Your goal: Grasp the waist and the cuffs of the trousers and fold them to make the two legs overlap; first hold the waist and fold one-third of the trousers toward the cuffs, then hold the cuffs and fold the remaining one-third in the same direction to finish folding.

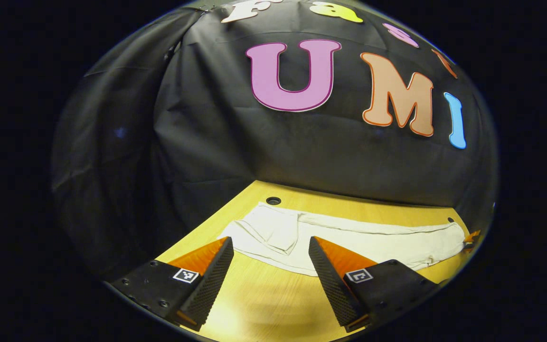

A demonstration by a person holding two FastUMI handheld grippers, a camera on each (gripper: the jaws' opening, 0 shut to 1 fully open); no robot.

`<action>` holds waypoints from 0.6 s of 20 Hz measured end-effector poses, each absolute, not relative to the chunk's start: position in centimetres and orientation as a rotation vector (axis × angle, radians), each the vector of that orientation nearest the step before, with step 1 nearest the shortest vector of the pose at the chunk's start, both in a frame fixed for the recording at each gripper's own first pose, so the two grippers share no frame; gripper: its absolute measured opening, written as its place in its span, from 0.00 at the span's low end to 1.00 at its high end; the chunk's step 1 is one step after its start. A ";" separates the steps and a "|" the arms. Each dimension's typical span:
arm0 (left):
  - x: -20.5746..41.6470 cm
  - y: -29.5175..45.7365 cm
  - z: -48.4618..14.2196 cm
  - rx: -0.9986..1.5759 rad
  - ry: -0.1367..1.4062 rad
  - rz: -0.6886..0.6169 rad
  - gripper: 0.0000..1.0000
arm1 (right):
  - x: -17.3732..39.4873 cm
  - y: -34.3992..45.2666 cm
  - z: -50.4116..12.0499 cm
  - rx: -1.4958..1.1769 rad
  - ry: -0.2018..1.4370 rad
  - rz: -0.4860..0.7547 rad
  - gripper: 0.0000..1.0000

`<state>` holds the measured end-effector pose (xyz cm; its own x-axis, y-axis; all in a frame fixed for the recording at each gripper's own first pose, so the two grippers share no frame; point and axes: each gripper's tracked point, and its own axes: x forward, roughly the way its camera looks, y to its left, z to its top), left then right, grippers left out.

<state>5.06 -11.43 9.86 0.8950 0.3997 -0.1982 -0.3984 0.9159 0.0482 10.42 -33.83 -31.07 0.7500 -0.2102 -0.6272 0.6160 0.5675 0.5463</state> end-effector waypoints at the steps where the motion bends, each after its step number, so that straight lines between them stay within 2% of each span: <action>1: 5.0 -11.6 9.8 0.001 0.207 0.415 0.96 | 10.4 -33.7 -31.1 0.843 0.542 -0.516 0.59; 2: 5.1 -11.7 9.7 -0.006 0.210 0.419 0.96 | 10.2 -33.8 -30.7 0.854 0.540 -0.513 0.47; 3: 5.0 -12.0 9.5 -0.014 0.210 0.420 0.96 | 10.6 -34.0 -30.8 0.863 0.528 -0.518 0.41; 4: 4.9 -12.2 9.6 -0.020 0.207 0.419 0.96 | 10.8 -34.1 -30.5 0.861 0.519 -0.515 0.20; 7: 4.8 -12.8 9.4 -0.022 0.207 0.414 0.96 | 10.7 -34.1 -30.2 0.823 0.518 -0.529 0.18; 8: 4.8 -12.9 9.5 -0.023 0.207 0.409 0.96 | 10.9 -33.9 -30.0 0.823 0.512 -0.530 0.11; 12: 5.0 -13.5 9.4 -0.017 0.203 0.375 0.96 | 10.6 -33.6 -28.3 0.803 0.489 -0.539 0.11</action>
<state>5.03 -13.47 9.37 0.9103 0.3624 -0.2002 -0.3658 0.9304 0.0207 10.62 -33.65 -28.26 0.7600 -0.2621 -0.5947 0.6175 0.5764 0.5351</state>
